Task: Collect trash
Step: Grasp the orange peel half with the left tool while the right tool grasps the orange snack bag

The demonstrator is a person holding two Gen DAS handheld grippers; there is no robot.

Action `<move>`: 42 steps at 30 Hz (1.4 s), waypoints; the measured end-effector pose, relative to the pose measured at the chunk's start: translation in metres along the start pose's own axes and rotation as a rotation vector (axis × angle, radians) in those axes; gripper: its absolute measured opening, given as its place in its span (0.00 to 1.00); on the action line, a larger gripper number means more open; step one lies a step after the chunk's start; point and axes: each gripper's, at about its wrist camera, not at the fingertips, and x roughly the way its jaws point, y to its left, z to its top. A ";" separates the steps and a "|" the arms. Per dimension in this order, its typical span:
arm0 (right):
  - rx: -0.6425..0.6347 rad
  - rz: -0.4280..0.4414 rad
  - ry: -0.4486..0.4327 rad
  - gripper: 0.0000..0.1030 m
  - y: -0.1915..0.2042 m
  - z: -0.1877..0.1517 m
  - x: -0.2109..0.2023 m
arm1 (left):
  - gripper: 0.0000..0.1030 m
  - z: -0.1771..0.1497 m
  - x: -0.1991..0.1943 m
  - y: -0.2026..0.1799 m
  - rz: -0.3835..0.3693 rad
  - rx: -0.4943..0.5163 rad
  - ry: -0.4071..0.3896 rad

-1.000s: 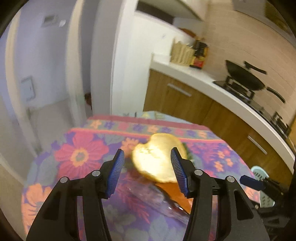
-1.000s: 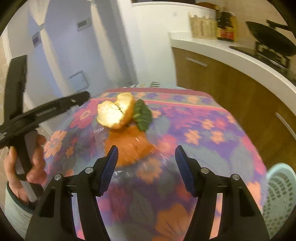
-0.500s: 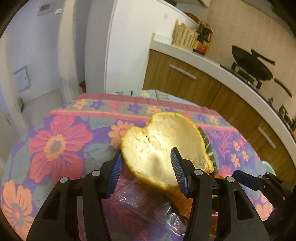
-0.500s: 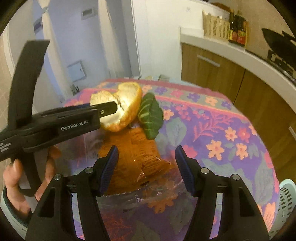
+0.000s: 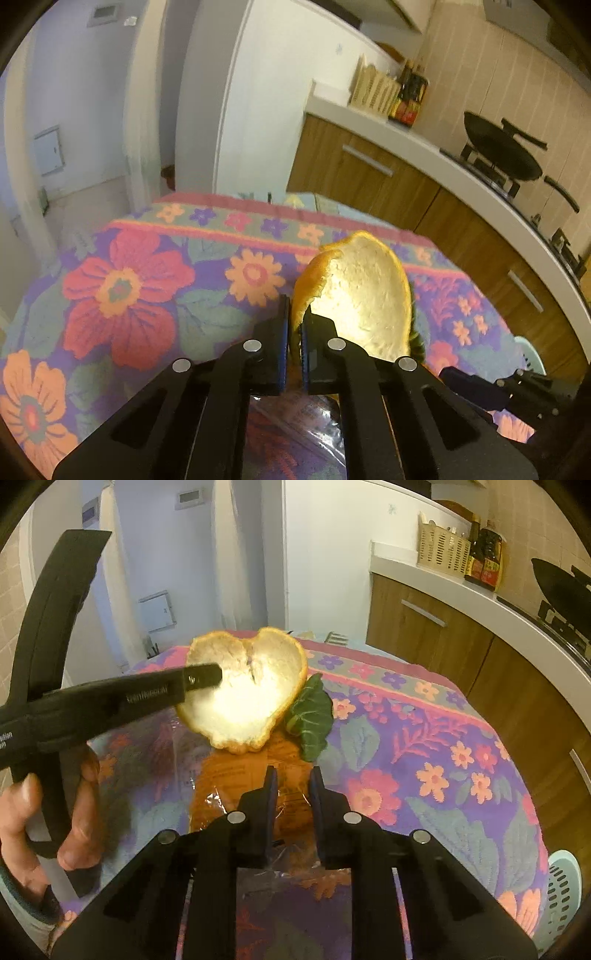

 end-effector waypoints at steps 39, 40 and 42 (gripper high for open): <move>-0.061 -0.042 0.068 0.40 0.041 -0.001 0.012 | 0.04 0.008 -0.024 0.034 -0.237 -0.193 -0.053; -0.063 -0.037 0.062 0.36 0.040 -0.001 0.010 | 0.04 0.008 -0.023 0.036 -0.250 -0.203 -0.051; -0.057 -0.025 0.059 0.32 0.038 -0.001 0.009 | 0.04 0.008 -0.022 0.038 -0.267 -0.219 -0.049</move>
